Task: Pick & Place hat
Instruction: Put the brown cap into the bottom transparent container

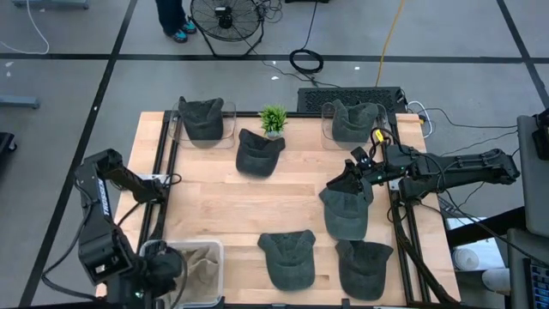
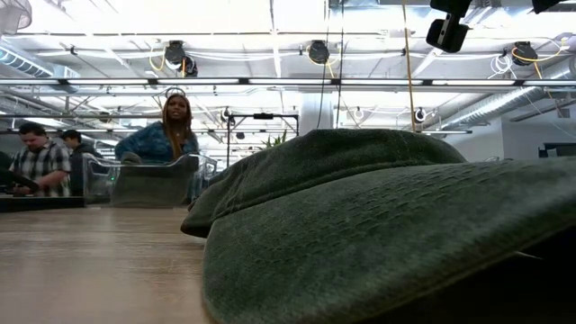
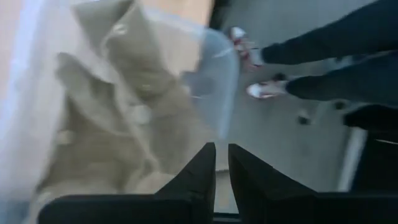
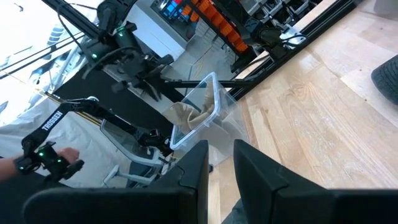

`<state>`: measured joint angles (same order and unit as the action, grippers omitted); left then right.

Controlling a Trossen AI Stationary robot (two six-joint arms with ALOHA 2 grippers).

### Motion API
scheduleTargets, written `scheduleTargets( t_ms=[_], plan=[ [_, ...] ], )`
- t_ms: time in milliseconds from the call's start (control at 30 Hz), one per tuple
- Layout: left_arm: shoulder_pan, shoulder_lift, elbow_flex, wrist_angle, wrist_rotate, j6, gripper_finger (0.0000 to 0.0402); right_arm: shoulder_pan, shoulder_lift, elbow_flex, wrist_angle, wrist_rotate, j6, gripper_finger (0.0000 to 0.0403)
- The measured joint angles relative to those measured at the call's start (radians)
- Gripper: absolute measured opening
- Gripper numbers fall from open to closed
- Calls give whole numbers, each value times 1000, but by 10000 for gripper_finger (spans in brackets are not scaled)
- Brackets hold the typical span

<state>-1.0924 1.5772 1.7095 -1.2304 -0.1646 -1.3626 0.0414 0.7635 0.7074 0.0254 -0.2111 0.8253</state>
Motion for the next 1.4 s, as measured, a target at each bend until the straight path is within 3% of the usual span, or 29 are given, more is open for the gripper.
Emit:
scheduleTargets(
  t_ms=[133,233,433,600,800,967,1167,1400],
  plan=[
    [0,-4,42,118,7,3,51,0,0,0,0,0,0,63],
    [0,4,42,207,77,-4,51,0,0,0,0,0,0,63],
    [-19,37,41,128,161,-67,63,0,0,0,0,1,0,63],
    [-37,47,39,46,172,-187,128,0,0,0,-1,1,0,63],
    [-41,46,-5,97,128,-244,225,0,0,0,-16,1,0,63],
    [-40,46,-85,149,104,-252,266,0,0,0,-24,1,8,63],
    [-40,47,-180,186,166,-315,249,0,0,0,-24,0,51,63],
    [-36,47,-194,188,165,-293,151,0,0,0,-24,-2,53,63]
  ],
)
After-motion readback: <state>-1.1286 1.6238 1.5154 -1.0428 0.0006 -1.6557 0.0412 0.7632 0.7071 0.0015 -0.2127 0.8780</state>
